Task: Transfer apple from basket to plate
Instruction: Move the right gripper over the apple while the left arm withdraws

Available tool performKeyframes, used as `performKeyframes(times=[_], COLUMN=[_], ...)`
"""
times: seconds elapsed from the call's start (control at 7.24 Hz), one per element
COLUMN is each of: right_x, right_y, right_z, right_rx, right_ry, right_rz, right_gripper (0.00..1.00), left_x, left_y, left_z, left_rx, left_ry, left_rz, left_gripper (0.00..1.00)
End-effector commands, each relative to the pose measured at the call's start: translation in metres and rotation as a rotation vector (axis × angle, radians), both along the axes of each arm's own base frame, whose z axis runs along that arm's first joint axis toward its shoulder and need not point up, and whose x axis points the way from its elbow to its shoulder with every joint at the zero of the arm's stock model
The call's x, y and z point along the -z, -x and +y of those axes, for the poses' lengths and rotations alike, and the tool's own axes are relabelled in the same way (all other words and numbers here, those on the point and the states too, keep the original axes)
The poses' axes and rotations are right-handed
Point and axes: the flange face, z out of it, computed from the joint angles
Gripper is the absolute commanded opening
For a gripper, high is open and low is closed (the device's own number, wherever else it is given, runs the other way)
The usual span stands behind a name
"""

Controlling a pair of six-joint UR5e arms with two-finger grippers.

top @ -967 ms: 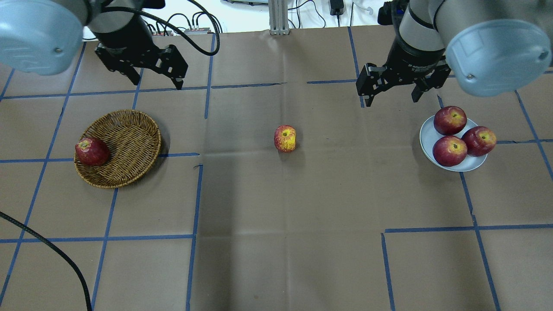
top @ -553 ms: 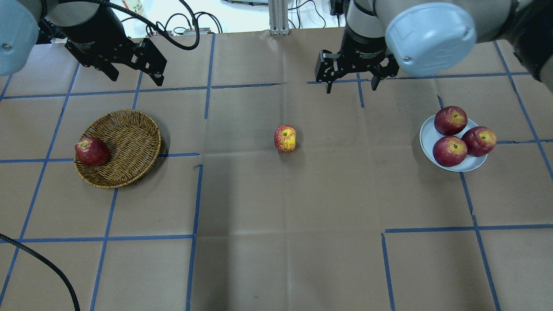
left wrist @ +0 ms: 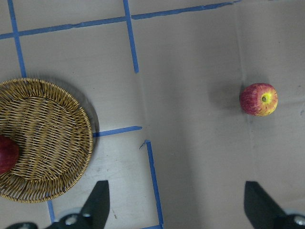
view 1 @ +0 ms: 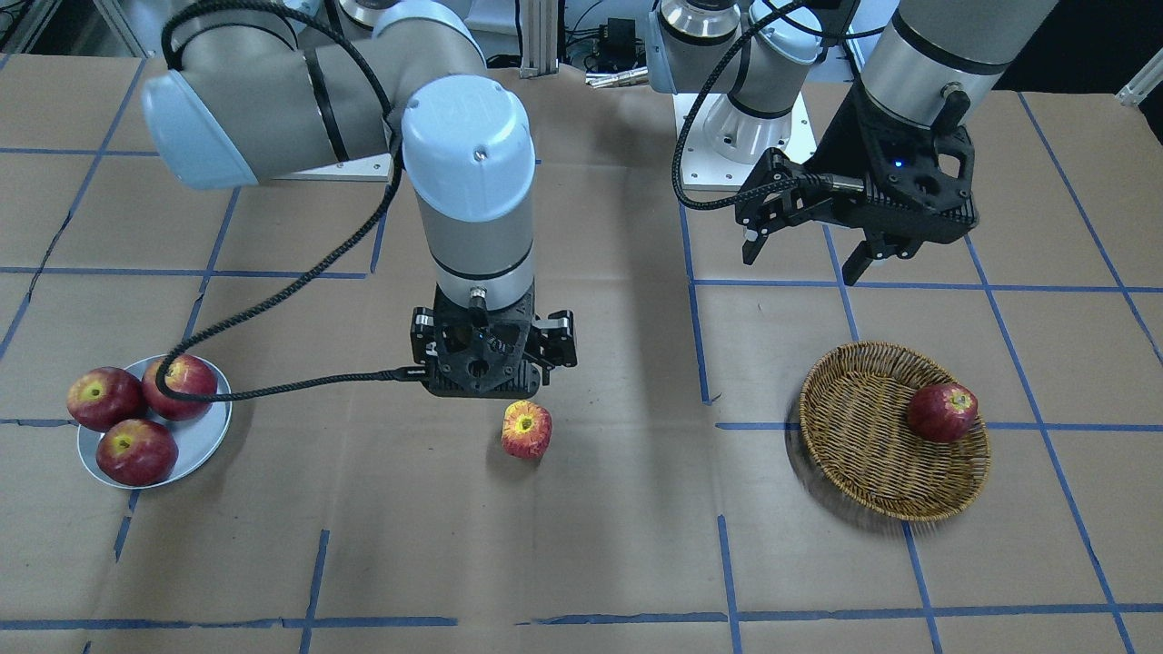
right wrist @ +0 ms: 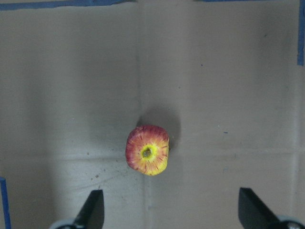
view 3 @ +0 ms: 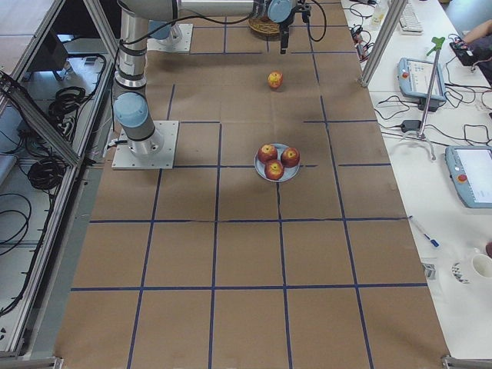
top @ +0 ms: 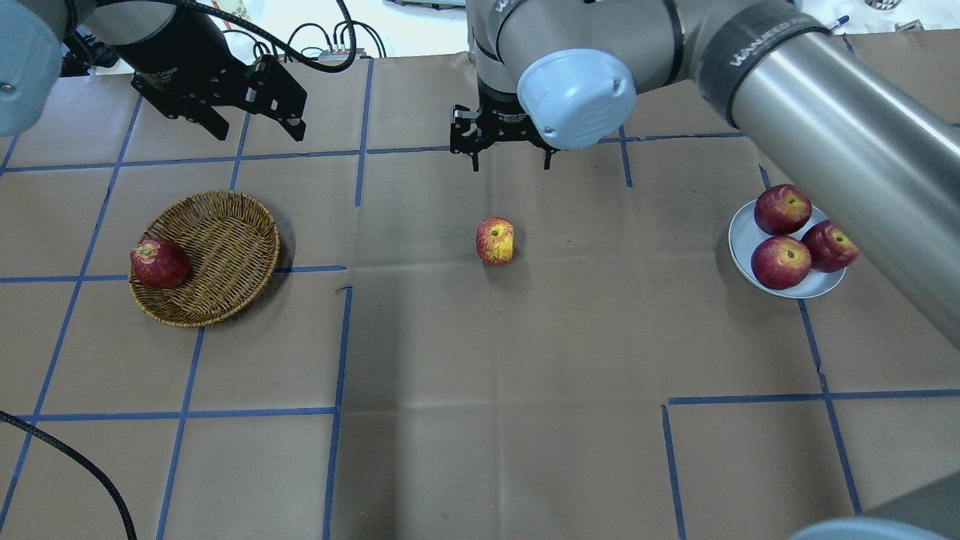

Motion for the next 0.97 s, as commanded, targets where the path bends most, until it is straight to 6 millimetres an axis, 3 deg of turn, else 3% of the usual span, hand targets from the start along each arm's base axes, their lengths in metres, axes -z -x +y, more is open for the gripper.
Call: performKeyframes(times=[0.0,0.14,0.41,0.83], right_x=[0.056,0.080,0.125,0.166], right_y=[-0.017,-0.015,-0.009,-0.010], right_z=[-0.009,-0.006,0.006,0.005], right_rx=[-0.021,-0.027,-0.026,-0.026], right_ry=[-0.028,-0.021,0.034,0.024], right_rz=[0.015,0.018,0.000,0.006], right_gripper=[1.00,1.00,1.00,1.00], left_x=[0.002,-0.001,0.005,0.019], left_y=[-0.005,-0.012,-0.011,-0.010], left_z=[-0.002,-0.001,-0.004,0.000], left_rx=[-0.005,-0.012,-0.009,-0.008], left_ry=[0.010,0.014,0.005,-0.023], left_rz=[-0.051,-0.126,-0.114,-0.101], left_gripper=[0.99,0.99,0.99,0.99])
